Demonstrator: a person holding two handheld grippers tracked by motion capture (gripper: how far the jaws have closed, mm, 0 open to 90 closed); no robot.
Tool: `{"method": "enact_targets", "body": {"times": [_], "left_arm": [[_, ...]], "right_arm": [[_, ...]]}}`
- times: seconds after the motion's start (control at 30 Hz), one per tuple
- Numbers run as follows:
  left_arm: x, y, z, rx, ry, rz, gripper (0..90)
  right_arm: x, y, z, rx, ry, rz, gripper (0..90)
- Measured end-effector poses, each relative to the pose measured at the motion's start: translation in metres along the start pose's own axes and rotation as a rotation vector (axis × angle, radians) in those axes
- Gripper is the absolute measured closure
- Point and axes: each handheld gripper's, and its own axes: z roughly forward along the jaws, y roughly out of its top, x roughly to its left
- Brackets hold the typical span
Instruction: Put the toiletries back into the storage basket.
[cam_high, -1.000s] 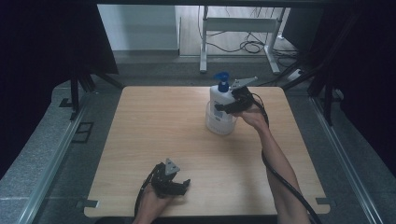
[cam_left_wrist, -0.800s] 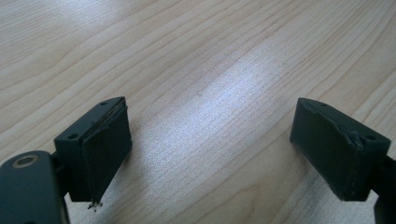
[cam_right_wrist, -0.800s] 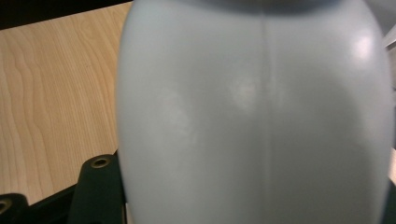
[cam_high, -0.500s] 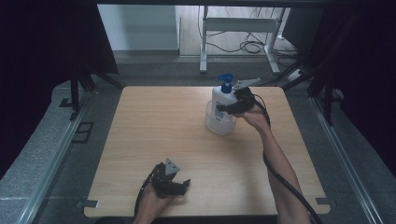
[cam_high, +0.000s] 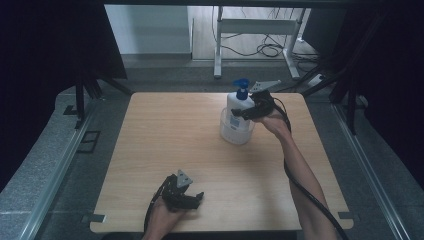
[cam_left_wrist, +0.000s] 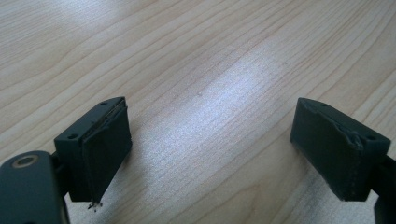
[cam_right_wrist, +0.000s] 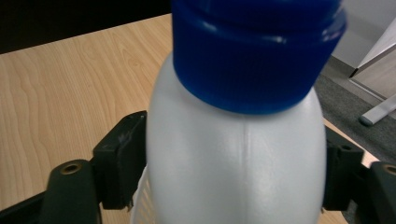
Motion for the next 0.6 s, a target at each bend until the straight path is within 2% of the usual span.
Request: {"method": "enact_targets", "body": {"times": [0.23,0.3,0.6], "left_arm": [[0.000,0.000,0.000,0.001,0.000,0.000,11.7],[0.000,0.000,0.000,0.001,0.000,0.000,11.7],[0.000,0.000,0.000,0.001,0.000,0.001,11.7]], "right_arm": [[0.004,0.006,-0.003,0.001,-0.008,-0.011,13.2],[0.004,0.008,-0.006,0.003,-0.024,-0.007,12.7],[0.005,0.013,-0.015,0.004,-0.040,-0.010,9.4]]}}
